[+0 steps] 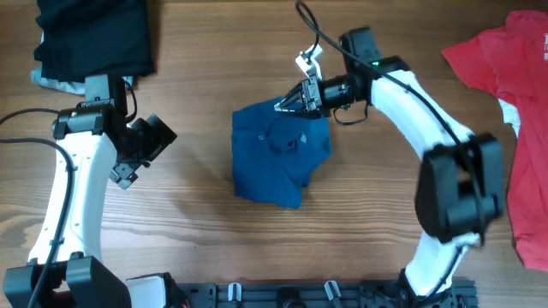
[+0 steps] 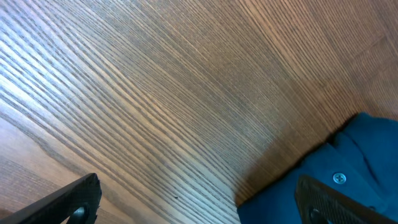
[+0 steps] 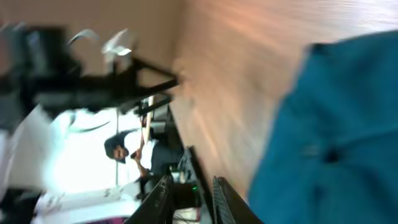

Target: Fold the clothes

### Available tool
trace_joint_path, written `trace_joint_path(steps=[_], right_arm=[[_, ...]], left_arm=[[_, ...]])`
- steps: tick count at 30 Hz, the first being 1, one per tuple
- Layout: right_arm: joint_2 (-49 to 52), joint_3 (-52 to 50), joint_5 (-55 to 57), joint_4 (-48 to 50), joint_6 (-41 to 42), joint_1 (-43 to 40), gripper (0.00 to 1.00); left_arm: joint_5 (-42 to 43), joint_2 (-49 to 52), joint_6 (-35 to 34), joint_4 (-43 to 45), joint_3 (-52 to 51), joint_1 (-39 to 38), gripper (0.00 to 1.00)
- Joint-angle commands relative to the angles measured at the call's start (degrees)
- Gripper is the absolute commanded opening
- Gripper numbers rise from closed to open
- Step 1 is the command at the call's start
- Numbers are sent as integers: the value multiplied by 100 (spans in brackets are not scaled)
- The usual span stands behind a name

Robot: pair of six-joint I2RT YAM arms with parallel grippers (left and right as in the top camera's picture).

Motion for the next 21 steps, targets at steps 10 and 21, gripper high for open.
trace_joint_path(steps=[10, 21], right_arm=[[619, -2094, 824, 1665, 1027, 1187, 36], [-994, -1373, 361, 1307, 927, 708, 72]], left_arm=[[-17, 33, 50, -55, -66, 11, 100], [909, 33, 1097, 581, -717, 11, 100]])
